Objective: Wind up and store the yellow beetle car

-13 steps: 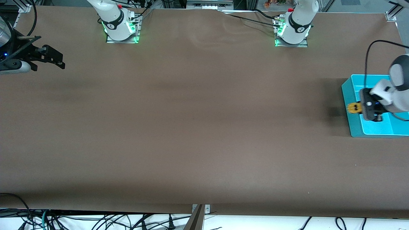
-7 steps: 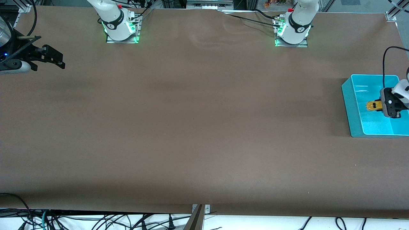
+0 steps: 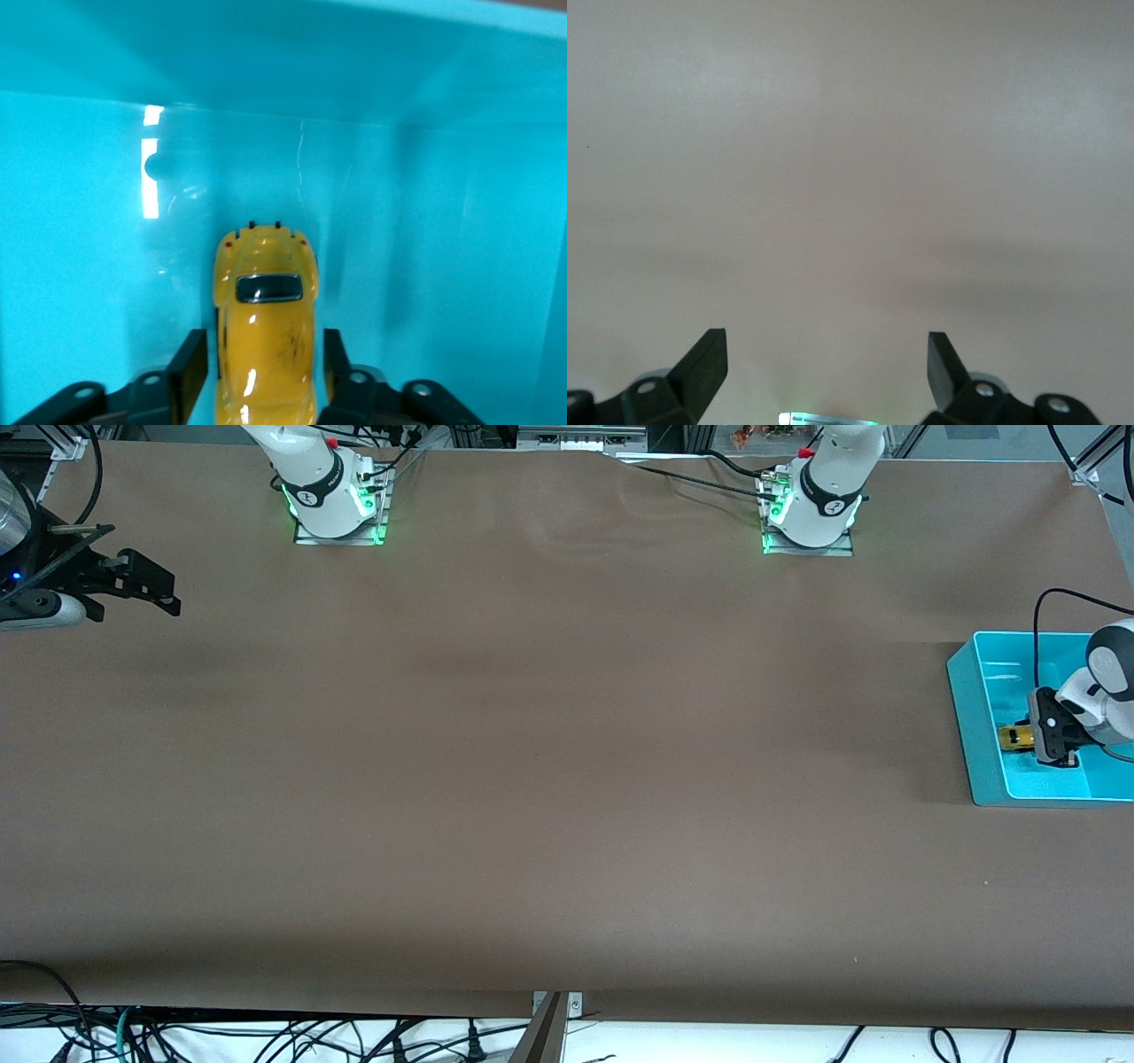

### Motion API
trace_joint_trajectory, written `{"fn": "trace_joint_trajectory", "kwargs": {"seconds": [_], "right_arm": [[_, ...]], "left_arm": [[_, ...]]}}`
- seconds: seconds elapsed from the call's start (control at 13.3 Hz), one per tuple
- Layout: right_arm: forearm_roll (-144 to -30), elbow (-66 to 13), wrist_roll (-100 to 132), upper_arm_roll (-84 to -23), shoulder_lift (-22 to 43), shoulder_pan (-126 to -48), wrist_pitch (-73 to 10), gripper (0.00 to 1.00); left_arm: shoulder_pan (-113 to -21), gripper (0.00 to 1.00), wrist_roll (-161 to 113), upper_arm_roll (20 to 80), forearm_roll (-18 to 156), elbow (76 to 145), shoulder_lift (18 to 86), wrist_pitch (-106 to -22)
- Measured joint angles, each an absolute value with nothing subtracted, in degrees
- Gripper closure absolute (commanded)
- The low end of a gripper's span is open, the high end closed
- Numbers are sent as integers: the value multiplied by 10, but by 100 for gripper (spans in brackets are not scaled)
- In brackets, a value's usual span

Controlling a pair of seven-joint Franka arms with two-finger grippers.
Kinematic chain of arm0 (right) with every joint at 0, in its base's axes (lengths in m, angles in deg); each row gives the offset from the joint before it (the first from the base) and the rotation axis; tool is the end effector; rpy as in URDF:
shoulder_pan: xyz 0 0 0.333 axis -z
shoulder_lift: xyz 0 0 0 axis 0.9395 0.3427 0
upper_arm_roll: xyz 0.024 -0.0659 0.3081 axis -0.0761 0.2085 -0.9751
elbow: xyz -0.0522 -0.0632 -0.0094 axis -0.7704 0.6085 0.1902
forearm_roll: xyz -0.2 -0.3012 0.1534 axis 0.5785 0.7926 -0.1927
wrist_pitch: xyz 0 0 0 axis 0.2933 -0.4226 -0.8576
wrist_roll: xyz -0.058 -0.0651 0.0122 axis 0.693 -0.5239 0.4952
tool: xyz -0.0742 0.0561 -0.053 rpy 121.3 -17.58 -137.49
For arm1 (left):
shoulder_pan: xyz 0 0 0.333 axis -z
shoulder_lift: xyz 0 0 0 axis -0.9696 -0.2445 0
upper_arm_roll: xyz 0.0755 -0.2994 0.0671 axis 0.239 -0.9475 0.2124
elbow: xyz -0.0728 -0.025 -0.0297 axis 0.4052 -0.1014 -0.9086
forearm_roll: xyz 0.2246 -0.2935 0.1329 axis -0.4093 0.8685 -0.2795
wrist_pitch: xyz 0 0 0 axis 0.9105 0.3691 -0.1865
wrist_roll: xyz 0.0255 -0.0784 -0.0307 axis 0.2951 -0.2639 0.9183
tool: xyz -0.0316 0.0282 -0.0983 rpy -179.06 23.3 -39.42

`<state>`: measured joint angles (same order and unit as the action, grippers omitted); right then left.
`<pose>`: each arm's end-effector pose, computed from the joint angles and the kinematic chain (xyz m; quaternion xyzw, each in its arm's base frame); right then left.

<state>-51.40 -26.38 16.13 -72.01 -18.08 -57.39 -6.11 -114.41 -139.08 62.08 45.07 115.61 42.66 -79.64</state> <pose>0.5234 0.0124 0.6034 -0.9985 -0.0464 0.0298 0.0054 0.5344 0.3476 0.1925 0.7274 -0.6814 -0.0738 0.0337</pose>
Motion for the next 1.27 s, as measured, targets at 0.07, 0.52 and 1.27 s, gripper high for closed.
{"fn": "trace_joint_trajectory", "kwargs": {"seconds": [0.07, 0.52, 1.27], "right_arm": [[-514, -264, 161, -720, -181, -574, -61, 0], [-514, -264, 161, -720, -181, -574, -61, 0], [-514, -264, 161, -720, -181, -574, -61, 0]], "left_arm": [[-1146, 0, -1392, 618, 451, 1150, 431, -789], [-1146, 0, -1374, 574, 502, 1094, 523, -643], [-1097, 0, -943, 436, 521, 939, 547, -404]]}}
